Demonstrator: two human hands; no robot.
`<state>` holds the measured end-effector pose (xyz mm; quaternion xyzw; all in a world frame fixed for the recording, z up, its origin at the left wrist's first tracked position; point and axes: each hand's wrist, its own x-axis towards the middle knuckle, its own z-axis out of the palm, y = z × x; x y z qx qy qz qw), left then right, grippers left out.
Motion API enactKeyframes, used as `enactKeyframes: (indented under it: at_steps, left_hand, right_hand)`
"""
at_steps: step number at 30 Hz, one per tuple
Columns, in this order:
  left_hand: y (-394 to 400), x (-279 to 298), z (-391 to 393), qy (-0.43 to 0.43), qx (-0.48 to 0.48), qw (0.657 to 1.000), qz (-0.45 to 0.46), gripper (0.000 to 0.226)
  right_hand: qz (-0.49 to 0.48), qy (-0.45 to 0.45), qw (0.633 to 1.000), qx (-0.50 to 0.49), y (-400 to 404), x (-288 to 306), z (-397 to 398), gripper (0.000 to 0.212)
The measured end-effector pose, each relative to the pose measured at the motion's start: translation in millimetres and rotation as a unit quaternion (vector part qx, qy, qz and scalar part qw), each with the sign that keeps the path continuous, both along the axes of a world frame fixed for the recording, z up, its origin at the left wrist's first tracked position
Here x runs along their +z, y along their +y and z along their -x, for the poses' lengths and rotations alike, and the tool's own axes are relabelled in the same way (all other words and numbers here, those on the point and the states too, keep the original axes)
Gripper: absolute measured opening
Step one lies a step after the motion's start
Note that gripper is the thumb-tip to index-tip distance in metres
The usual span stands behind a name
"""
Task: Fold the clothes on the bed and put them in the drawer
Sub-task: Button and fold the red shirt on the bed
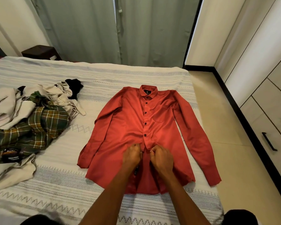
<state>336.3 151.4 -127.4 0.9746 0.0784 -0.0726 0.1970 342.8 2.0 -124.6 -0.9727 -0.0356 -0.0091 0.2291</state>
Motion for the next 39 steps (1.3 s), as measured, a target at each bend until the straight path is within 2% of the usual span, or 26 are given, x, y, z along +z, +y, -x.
enactKeyframes:
  at_steps: [4, 7, 9, 12, 14, 28, 31, 34, 39]
  left_hand:
    - [0.7, 4.5, -1.4, -0.015, 0.069, 0.978, 0.195, 0.006]
    - [-3.1, 18.4, -0.4, 0.02, 0.136, 0.921, 0.365, 0.019]
    - [-4.6, 24.7, 0.7, 0.041, 0.17, 0.887, 0.427, 0.023]
    - [-4.8, 27.2, 2.8, 0.051, 0.201, 0.856, 0.473, 0.025]
    - [-4.4, 26.1, 2.8, 0.055, 0.212, 0.844, 0.489, 0.024]
    - [-1.9, 17.4, -2.8, 0.073, 0.217, 0.82, 0.524, 0.013]
    - [-3.8, 17.2, -4.2, 0.064, 0.236, 0.812, 0.529, 0.012]
    - [-3.6, 17.1, -4.4, 0.054, 0.246, 0.806, 0.535, 0.021]
    - [-1.4, 15.6, -6.3, 0.062, 0.213, 0.831, 0.509, 0.018]
  right_hand:
    - [-0.078, -0.012, 0.997, 0.015, -2.2, 8.2, 1.8, 0.014]
    - [-0.135, 0.02, 0.99, 0.016, 2.9, 14.9, 3.3, 0.017]
    - [-0.155, 0.03, 0.987, 0.026, 6.6, 16.8, 5.3, 0.016]
    - [-0.178, 0.029, 0.983, 0.036, 10.2, 17.9, 8.7, 0.014]
    - [-0.176, 0.025, 0.984, 0.033, 11.5, 18.1, 10.3, 0.013]
    - [-0.161, 0.014, 0.986, 0.033, 6.3, 11.3, 9.4, 0.012]
    - [-0.176, 0.009, 0.983, 0.044, 3.8, 11.3, 10.2, 0.018]
    - [-0.188, 0.003, 0.98, 0.062, -1.4, 9.5, 10.6, 0.025]
    - [-0.167, 0.029, 0.983, 0.076, -6.9, 5.7, 1.2, 0.016]
